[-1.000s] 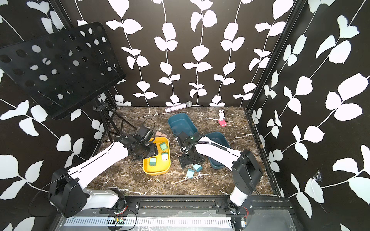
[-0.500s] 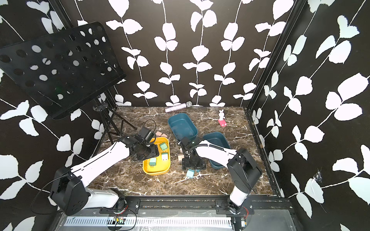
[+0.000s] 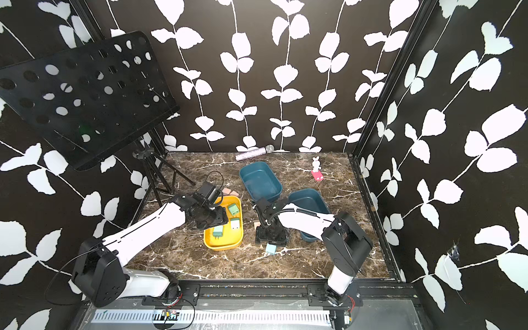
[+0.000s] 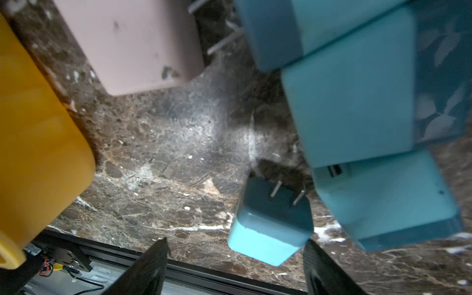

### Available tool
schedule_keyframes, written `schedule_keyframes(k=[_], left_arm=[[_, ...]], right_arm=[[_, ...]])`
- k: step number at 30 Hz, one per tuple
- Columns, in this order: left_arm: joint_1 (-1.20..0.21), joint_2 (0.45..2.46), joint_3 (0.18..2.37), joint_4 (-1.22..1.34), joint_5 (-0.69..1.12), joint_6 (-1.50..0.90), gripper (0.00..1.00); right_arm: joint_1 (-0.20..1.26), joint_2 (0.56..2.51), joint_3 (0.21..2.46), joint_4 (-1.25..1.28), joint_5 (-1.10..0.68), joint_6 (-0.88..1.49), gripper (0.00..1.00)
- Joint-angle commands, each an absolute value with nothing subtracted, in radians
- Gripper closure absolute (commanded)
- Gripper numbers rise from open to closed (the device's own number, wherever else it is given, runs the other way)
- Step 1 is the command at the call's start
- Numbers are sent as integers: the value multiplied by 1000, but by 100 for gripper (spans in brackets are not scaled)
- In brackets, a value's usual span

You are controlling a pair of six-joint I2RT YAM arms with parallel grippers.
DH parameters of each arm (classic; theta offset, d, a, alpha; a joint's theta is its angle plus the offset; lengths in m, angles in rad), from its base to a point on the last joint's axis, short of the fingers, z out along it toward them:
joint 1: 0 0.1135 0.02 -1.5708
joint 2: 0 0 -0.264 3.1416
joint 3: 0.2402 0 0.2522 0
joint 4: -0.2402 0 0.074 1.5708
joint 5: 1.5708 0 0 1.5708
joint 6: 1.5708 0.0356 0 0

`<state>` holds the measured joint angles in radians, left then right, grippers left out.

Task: Place the plugs by color into the storage box
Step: Pick up the plug from the center of the board.

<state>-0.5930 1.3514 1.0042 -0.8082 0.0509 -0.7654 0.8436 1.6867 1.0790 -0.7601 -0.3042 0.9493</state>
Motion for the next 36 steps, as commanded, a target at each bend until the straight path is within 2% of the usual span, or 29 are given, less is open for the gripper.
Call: schedule_keyframes(k=[1, 8, 10, 15, 21, 23, 30, 36], left_arm=[[-590, 1363, 982, -783, 71, -758, 29], [-591, 1382, 979, -752, 82, -758, 29], [-590, 1385, 979, -741, 84, -758, 30], [-591, 1400, 985, -728, 89, -759, 30], [-591, 1402, 983, -719, 87, -764, 30], [-591, 1402, 986, -716, 84, -767, 30], [-591, 1396, 1000, -725, 72, -765, 31], [-591, 1402, 1017, -726, 65, -768, 31]], right_arm=[[848, 1685, 1044, -724, -330, 1030, 21], [845, 1729, 1046, -713, -315, 1037, 23], [846, 1749, 1053, -713, -308, 1029, 30], [847, 1787, 1050, -718, -310, 1009, 38], [846, 1776, 1071, -744, -289, 976, 63], [845, 1774, 1100, -766, -288, 949, 67], [821, 1699, 1212, -793, -321, 925, 64], [622, 1693, 1379, -967, -285, 761, 64]])
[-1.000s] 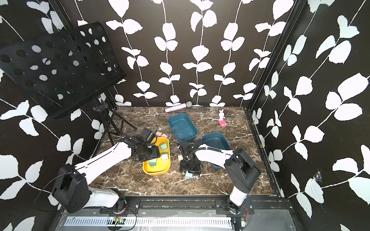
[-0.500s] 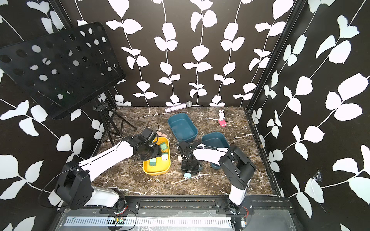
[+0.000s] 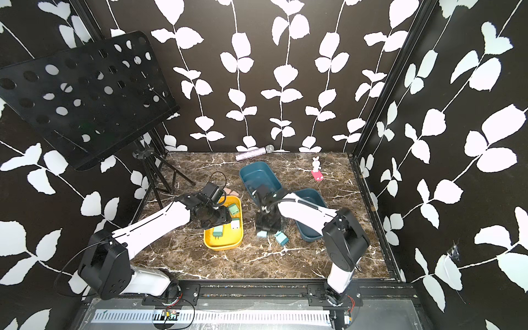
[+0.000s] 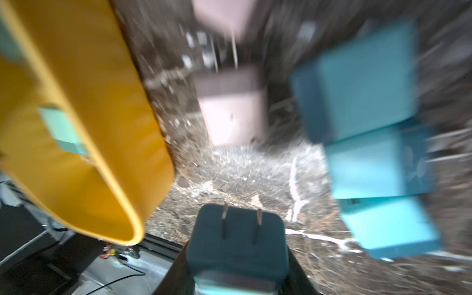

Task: Place the plugs by color into the storage box
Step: Pick up the plug from the center of the board, then place the plug in the storage box.

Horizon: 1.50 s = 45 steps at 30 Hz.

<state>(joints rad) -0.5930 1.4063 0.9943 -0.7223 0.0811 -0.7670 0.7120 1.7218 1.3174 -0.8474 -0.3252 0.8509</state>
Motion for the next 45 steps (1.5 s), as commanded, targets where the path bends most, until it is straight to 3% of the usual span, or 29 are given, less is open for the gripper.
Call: schedule_keyframes(k=[1, 10, 26, 38, 45], left_arm=[[-592, 1404, 1020, -726, 66, -768, 31], [-593, 1426, 1038, -708, 66, -774, 31], [-606, 1449, 1069, -689, 58, -788, 31], [-608, 1462, 1105, -713, 39, -772, 32], [-609, 1471, 1113, -694, 35, -776, 32]], right_arm=[[576, 1699, 1405, -993, -272, 722, 64], [296, 1802, 1537, -1094, -130, 472, 64], [257, 2028, 1591, -1035, -61, 343, 63], [257, 2054, 1561, -1011, -58, 348, 41], [271, 1804, 1493, -1058, -50, 498, 23]])
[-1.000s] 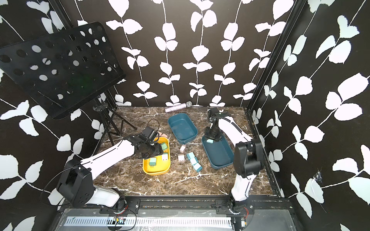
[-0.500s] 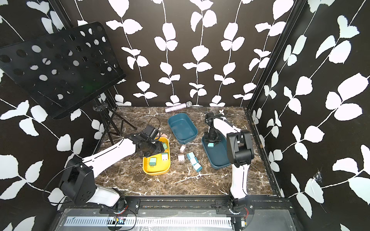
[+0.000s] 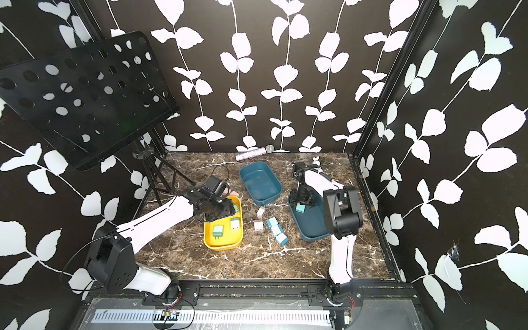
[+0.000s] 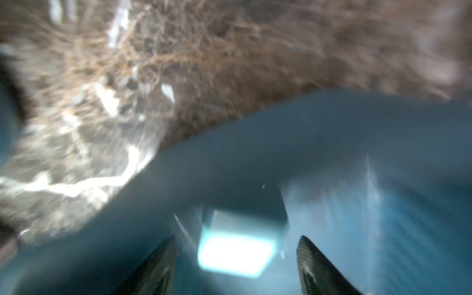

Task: Place the plugs by color into the storage box
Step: Place the plug in the storage box, then pick up the plug from the center of the board.

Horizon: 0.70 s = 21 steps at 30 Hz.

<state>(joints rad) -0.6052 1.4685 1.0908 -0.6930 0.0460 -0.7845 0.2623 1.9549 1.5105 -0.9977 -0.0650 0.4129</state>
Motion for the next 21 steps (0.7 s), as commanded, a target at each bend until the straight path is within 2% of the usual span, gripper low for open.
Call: schedule_keyframes(k=[1, 7, 14, 17, 21], left_arm=[[-610, 1472, 1110, -688, 33, -777, 32], [-612, 1490, 1111, -651, 33, -787, 31], [-624, 1521, 1106, -614, 40, -790, 32], [-637, 1521, 1104, -612, 36, -795, 32], [-655, 1507, 1086, -616, 28, -804, 32]], right_arm=[[280, 1753, 1475, -1073, -47, 538, 22], [447, 1526, 1287, -1026, -114, 802, 21], [602, 1444, 1024, -795, -187, 1115, 22], [625, 1478, 1000, -750, -198, 1101, 23], [646, 1581, 1049, -748, -227, 947, 23]])
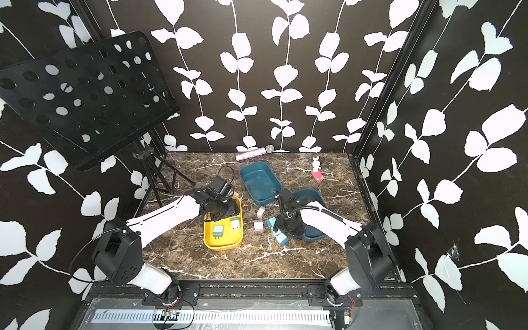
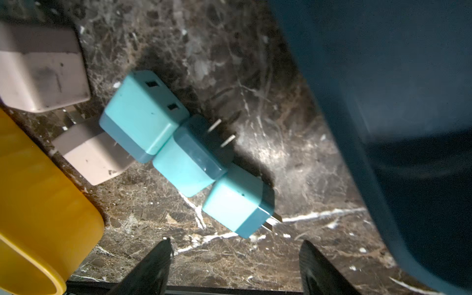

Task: Place the plugs by color into the storage box
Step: Pick up the plug from the center of the board.

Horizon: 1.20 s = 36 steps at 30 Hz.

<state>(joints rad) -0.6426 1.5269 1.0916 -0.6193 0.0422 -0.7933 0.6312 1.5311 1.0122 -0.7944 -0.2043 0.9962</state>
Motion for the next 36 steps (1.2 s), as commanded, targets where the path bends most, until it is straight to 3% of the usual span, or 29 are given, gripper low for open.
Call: schedule_keyframes(k=[1, 13, 24, 28, 36], left_arm=[[-657, 1500, 1079, -618, 27, -807, 32], [-661, 1439, 1017, -625, 9, -835, 32], [-667, 1492, 1050, -608, 17, -832, 32], [-674, 1507, 1061, -606, 19, -833, 32], [-675, 1519, 1067, -605, 22, -831, 32]], right_arm=[[650, 1591, 1060, -752, -226, 902, 23], [652, 1704, 1102, -851, -159, 404, 22], [656, 1731, 1056, -796, -169, 253, 24], [662, 1747, 1054, -789, -166, 224, 30], [701, 1785, 1058, -787, -153, 219, 52]])
